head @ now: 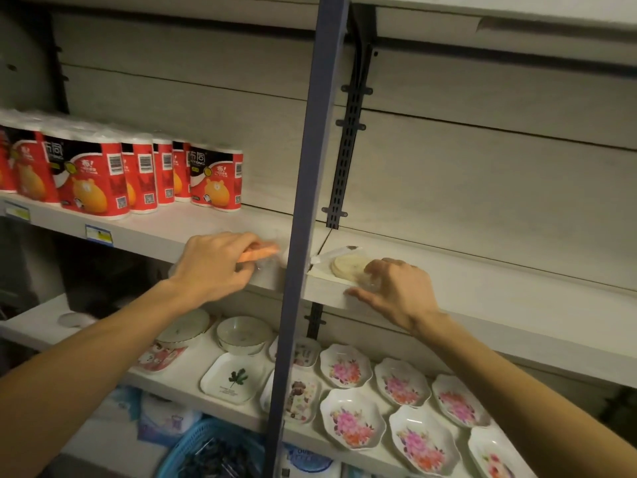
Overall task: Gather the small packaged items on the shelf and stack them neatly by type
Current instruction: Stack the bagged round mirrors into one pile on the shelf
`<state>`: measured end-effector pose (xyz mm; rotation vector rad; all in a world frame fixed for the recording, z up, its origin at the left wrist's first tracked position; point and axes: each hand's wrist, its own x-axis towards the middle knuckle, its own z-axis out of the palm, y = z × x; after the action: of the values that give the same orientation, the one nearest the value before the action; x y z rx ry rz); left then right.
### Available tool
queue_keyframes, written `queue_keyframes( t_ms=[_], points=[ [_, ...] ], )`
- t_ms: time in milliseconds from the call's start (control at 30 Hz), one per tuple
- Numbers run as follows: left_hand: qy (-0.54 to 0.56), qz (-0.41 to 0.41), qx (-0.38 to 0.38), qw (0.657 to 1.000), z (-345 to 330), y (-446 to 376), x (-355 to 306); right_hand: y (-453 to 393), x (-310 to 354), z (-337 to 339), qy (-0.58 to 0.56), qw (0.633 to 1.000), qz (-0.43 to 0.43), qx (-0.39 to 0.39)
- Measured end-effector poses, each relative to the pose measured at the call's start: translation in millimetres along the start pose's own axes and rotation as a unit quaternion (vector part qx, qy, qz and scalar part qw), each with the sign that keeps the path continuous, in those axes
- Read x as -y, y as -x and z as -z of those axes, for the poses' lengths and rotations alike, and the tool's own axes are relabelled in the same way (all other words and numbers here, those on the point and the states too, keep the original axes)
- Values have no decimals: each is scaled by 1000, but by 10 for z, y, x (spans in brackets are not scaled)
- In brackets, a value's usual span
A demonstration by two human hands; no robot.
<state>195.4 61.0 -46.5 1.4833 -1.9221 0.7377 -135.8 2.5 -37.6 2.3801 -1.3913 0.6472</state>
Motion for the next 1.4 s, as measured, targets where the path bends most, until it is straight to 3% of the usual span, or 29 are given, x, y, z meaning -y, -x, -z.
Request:
queue_keyframes(
  t_ms=[200, 433, 600, 800, 967, 1100, 1300, 1400],
  points=[
    [-12, 30, -112, 993, 385, -39, -352, -41, -316, 275, -122, 988, -81, -54],
    [-27, 87, -156, 984, 777, -128, -1114, 286, -790, 625, -218, 960, -128, -122],
    [18, 65, -141, 988, 832, -278, -1998, 735, -1143, 1015, -316, 921, -156, -165],
    [128, 0, -130, 983, 485, -696, -3392, 1570, -1772, 1553, -461, 837, -212, -204],
    [247, -9, -141, 959, 162, -1069, -4779, 2590, -2554, 2019, -420, 851, -241, -202],
    [342, -41, -109, 933, -2, -1184, -5946, 3465, -3251, 2269, -296, 869, -292, -269],
    [454, -85, -32, 886, -93, -1272, -7325, 4513, -3993, 2726, -218, 845, -371, -316],
    [496, -109, 26, 861, -163, -1289, -7868, 4870, -4304, 2864, -233, 814, -417, -331]
  ],
)
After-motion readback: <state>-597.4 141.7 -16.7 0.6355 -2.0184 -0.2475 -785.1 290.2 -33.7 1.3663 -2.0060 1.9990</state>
